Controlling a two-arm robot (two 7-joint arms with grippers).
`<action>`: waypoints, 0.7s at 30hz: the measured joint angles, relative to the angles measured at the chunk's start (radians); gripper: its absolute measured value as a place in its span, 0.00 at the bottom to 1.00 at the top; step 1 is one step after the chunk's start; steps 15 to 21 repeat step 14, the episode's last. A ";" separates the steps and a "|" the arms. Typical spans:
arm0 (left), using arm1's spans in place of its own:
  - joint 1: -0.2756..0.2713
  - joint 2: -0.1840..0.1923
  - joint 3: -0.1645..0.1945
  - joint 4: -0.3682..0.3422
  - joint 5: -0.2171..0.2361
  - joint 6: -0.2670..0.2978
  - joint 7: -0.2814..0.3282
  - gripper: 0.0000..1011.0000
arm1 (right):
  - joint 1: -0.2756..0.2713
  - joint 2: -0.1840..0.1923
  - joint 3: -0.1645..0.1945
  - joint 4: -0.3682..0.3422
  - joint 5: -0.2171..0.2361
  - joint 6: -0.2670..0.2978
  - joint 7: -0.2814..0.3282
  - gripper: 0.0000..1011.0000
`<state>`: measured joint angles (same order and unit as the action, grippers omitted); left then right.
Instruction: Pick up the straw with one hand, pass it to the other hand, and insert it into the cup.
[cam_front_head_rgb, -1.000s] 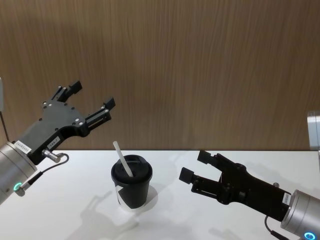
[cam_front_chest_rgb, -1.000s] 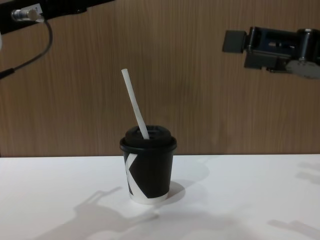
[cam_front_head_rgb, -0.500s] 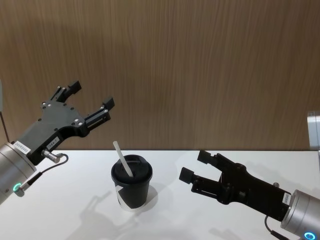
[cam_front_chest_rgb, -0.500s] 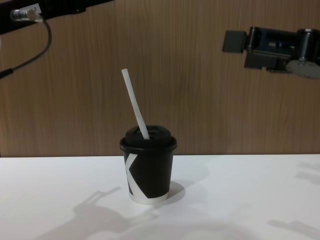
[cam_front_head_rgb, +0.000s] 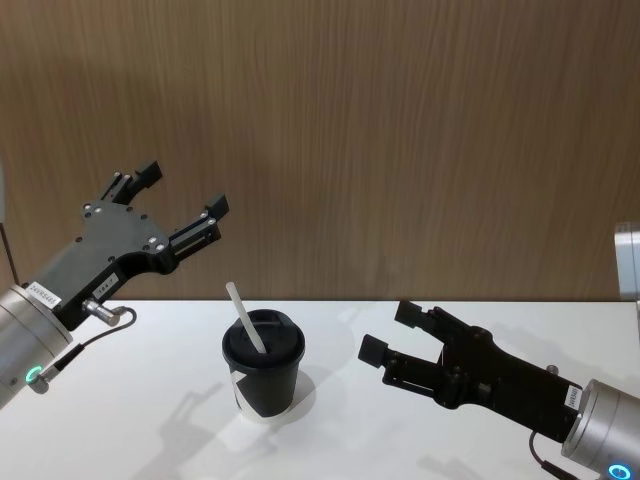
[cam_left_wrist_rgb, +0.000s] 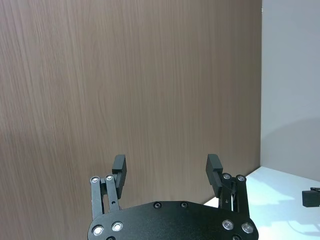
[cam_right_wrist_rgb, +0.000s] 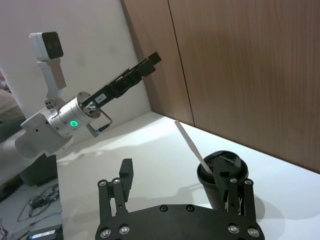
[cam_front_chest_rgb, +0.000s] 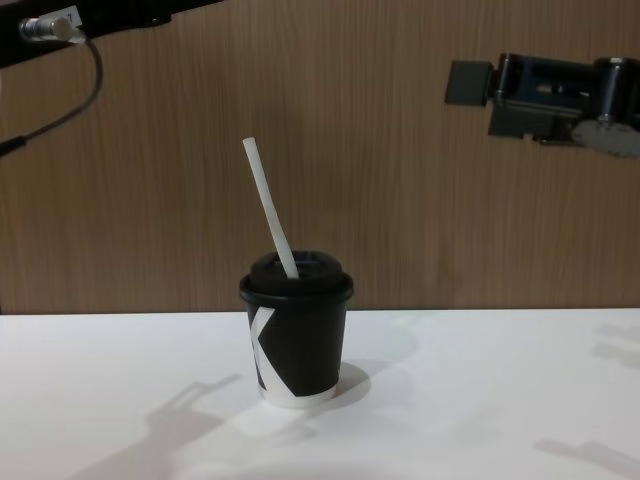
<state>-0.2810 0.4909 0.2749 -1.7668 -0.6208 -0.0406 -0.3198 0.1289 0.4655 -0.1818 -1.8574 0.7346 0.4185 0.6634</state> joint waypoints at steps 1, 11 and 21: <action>0.000 0.000 0.000 0.000 0.000 0.000 0.000 0.99 | 0.000 0.000 0.000 0.000 0.000 0.000 0.000 0.99; 0.000 0.000 0.000 0.000 0.000 0.000 0.000 0.99 | 0.000 0.000 0.000 0.000 0.000 0.000 0.000 0.99; 0.001 0.000 0.000 0.000 0.000 0.000 0.000 0.99 | 0.000 0.000 0.000 0.000 0.000 0.000 0.000 0.99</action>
